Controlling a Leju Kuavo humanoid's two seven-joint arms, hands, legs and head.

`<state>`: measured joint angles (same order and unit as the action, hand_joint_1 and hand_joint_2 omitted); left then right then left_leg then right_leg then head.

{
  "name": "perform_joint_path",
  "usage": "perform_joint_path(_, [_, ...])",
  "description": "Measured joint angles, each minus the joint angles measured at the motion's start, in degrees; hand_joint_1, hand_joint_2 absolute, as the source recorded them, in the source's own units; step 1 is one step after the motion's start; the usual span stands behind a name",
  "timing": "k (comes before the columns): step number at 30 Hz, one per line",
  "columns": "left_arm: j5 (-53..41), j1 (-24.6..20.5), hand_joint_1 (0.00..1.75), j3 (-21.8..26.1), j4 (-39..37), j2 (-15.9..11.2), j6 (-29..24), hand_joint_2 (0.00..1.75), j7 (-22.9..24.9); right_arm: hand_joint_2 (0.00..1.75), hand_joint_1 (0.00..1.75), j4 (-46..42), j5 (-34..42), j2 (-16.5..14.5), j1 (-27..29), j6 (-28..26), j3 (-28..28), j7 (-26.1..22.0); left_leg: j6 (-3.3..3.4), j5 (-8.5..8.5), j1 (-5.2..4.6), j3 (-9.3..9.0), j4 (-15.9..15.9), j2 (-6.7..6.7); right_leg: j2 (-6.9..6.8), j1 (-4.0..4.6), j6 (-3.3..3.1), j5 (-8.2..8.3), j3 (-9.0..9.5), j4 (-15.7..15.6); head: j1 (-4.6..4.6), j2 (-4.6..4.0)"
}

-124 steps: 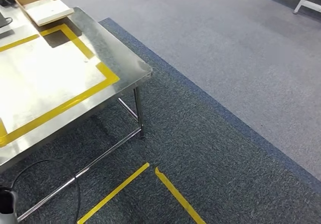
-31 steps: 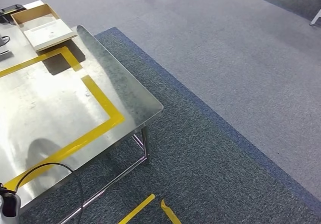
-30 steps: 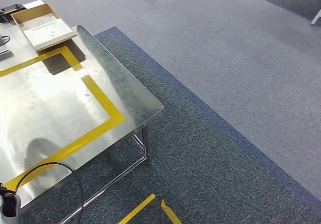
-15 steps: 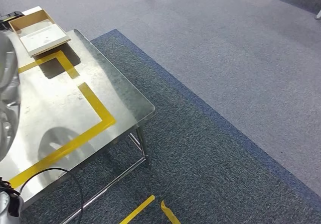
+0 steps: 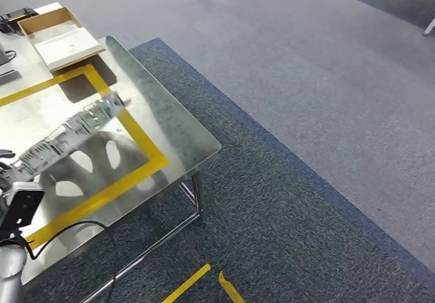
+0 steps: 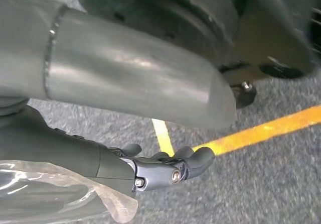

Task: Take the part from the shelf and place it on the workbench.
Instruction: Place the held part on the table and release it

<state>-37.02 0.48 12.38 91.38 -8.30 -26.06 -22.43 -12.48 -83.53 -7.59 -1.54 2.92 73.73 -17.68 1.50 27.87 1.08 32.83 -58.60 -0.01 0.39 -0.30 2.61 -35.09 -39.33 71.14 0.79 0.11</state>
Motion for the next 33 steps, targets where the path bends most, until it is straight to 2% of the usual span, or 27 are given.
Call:
perform_joint_path(1, [-2.19,0.05,1.75,-0.18,-1.02,-0.96,0.31,1.75,0.89,0.00,0.00,0.00,-0.03,0.00,0.08,0.11,0.03,0.00,0.00,0.00,-0.01,0.02,0.00,0.07,-0.02,-0.05,0.09,-0.76,-1.46,2.88,-0.01,0.00])
perform_joint_path(2, [-3.86,0.07,1.75,-0.33,-1.96,-1.91,0.70,1.75,1.56,0.00,0.00,0.00,-0.06,0.01,0.17,0.20,0.05,0.01,-0.01,0.00,0.00,0.02,-0.01,0.11,-0.04,-0.09,0.13,-0.43,-1.91,3.73,0.01,0.00])
perform_joint_path(3, [-5.10,0.08,1.75,-0.49,-2.83,-2.80,1.16,1.75,2.16,0.00,0.00,0.00,-0.08,0.03,0.25,0.27,0.09,0.01,-0.03,0.01,0.01,-0.04,-0.01,0.10,-0.05,-0.15,0.10,0.98,-1.14,2.14,0.02,0.00])
perform_joint_path(5, [-7.57,0.14,1.75,-0.73,-4.46,-4.56,1.84,1.75,3.62,0.00,0.00,0.00,-0.10,0.13,0.26,0.42,0.17,0.02,-0.31,0.09,0.02,-0.18,-0.03,0.03,-0.06,-0.26,-0.08,4.73,2.80,-5.70,0.07,-0.01])
perform_joint_path(7, [-11.48,0.26,1.75,-0.83,-5.91,-6.41,1.96,1.75,5.82,0.00,0.00,0.00,-0.12,0.20,0.13,0.55,0.33,0.00,-1.01,0.17,-0.14,-0.11,-0.17,-0.03,0.04,-0.23,-0.48,6.44,5.97,-11.77,0.00,-0.01])
perform_joint_path(8, [-13.80,0.32,1.75,-0.87,-6.55,-7.32,1.87,1.75,7.03,0.00,0.00,0.00,-0.11,0.21,0.11,0.60,0.41,-0.01,-1.40,0.12,-0.20,-0.04,-0.16,-0.04,0.09,-0.14,-0.72,6.41,6.50,-12.77,-0.03,-0.01])
perform_joint_path(11, [-18.06,0.54,1.75,-1.11,-8.03,-9.76,1.65,1.75,9.24,0.00,0.00,0.00,-0.10,0.23,0.31,0.68,0.56,-0.03,-2.36,0.45,-0.03,0.04,-0.36,-0.05,0.09,-0.12,-1.78,6.73,6.69,-13.21,-0.12,-0.01])
perform_joint_path(13, [-18.49,0.64,1.75,-1.20,-8.71,-10.86,1.59,1.75,9.63,0.00,0.00,0.00,-0.08,0.26,0.33,0.68,0.61,-0.04,-2.78,2.95,0.08,1.57,-4.13,-0.04,0.02,-0.22,-2.53,6.90,6.84,-13.49,-0.30,-0.01])
perform_joint_path(15, [-18.65,0.72,1.75,-1.30,-9.42,-11.42,1.56,1.75,9.78,0.00,0.00,0.00,-0.07,0.27,0.31,0.69,0.64,-0.04,-2.96,6.45,0.07,4.76,-11.39,-0.05,-0.02,-0.03,-2.95,6.80,6.88,-13.49,-0.40,0.00])
perform_joint_path(16, [-18.70,0.84,1.75,-1.37,-9.75,-11.55,1.56,1.75,9.81,0.00,0.00,0.00,-0.08,0.27,0.33,0.69,0.66,-0.03,-2.97,7.36,0.07,6.08,-14.30,-0.05,-0.03,0.09,-3.04,6.74,6.92,-13.48,-0.40,0.00])
perform_joint_path(17, [-18.74,0.96,1.75,-1.47,-10.03,-11.65,1.56,1.75,9.82,0.00,0.00,0.00,-0.08,0.27,0.37,0.71,0.67,-0.03,-2.91,7.23,0.06,6.66,-15.50,-0.05,-0.03,0.21,-3.12,6.69,6.99,-13.47,-0.39,0.00])
perform_joint_path(18, [-18.77,1.06,1.75,-1.56,-10.24,-11.78,1.56,1.75,9.82,0.00,0.00,0.00,-0.09,0.27,0.40,0.72,0.67,-0.02,-2.78,5.98,0.04,6.23,-14.49,-0.05,-0.03,0.32,-3.16,6.64,7.12,-13.46,-0.39,0.00])
perform_joint_path(20, [-18.80,1.11,1.75,-1.68,-10.47,-12.15,1.56,1.75,9.82,0.00,0.00,0.00,-0.09,0.27,0.40,0.73,0.67,-0.03,-2.27,1.93,-0.07,3.03,-7.51,-0.04,-0.02,0.49,-3.15,6.49,7.47,-13.46,-0.38,-0.01])
perform_joint_path(21, [-18.81,1.08,1.75,-1.72,-10.54,-12.34,1.56,1.75,9.82,0.00,0.00,0.00,-0.09,0.27,0.35,0.73,0.67,-0.04,-2.02,0.60,-0.20,1.38,-3.92,-0.03,0.01,0.64,-3.03,6.38,7.54,-13.39,-0.36,-0.01])
perform_joint_path(22, [-18.81,1.02,1.75,-1.74,-10.57,-12.49,1.55,1.75,9.82,0.00,0.00,0.00,-0.09,0.27,0.32,0.73,0.67,-0.05,-1.81,-0.03,-0.34,0.32,-1.53,-0.02,0.02,0.73,-2.85,6.30,7.50,-13.33,-0.35,-0.01])
perform_joint_path(25, [-19.43,0.97,1.75,-1.94,-10.71,-12.85,1.80,1.75,10.36,0.00,0.00,-0.01,-0.09,0.28,0.29,0.73,0.70,-0.04,-1.28,0.05,-0.60,-0.12,-0.02,-0.03,-0.07,0.74,-2.02,6.25,7.27,-13.36,-0.34,0.00])
perform_joint_path(27, [-20.93,0.95,1.75,-2.18,-10.76,-13.21,2.40,1.75,11.63,0.00,0.00,-0.02,-0.10,0.33,0.27,0.73,0.73,-0.05,-0.74,-0.22,-0.34,-0.31,0.47,-0.01,-0.14,0.70,-1.35,5.28,6.63,-12.27,-0.16,-0.01])
perform_joint_path(28, [-21.78,0.92,1.75,-2.30,-10.81,-13.39,2.71,1.75,12.31,0.00,0.00,-0.02,-0.10,0.36,0.24,0.74,0.77,-0.05,-0.49,-0.34,-0.16,-0.41,0.70,0.03,-0.13,0.66,-1.05,4.00,5.62,-10.21,-0.03,-0.01])
perform_joint_path(30, [-22.93,0.91,1.75,-2.48,-11.12,-13.59,2.98,1.75,13.16,0.00,0.00,-0.02,-0.09,0.37,0.28,0.83,0.87,-0.05,-0.24,-0.33,-0.12,-0.40,0.74,0.09,-0.13,0.38,-0.55,0.80,2.38,-3.58,0.19,0.00])
perform_joint_path(31, [-23.33,0.93,1.75,-2.56,-11.41,-13.63,3.06,1.75,13.46,0.00,0.00,-0.02,-0.08,0.37,0.36,0.89,0.93,-0.06,-0.19,-0.31,-0.12,-0.39,0.73,0.11,-0.13,0.21,-0.34,-0.25,0.84,-0.50,0.21,0.00])
perform_joint_path(32, [-23.59,1.00,1.75,-2.63,-11.71,-13.64,3.08,1.75,13.64,0.00,0.00,-0.02,-0.05,0.37,0.45,0.95,1.00,-0.09,-0.17,-0.28,-0.10,-0.39,0.71,0.11,-0.14,0.03,-0.14,-0.35,-0.02,1.05,0.21,0.00])
perform_joint_path(33, [-23.75,1.10,1.75,-2.69,-12.00,-13.62,3.09,1.75,13.75,0.00,0.00,-0.02,-0.01,0.38,0.51,0.98,1.08,-0.13,-0.19,-0.23,-0.06,-0.40,0.67,0.10,-0.15,-0.13,0.02,0.52,0.03,0.72,0.22,0.00])
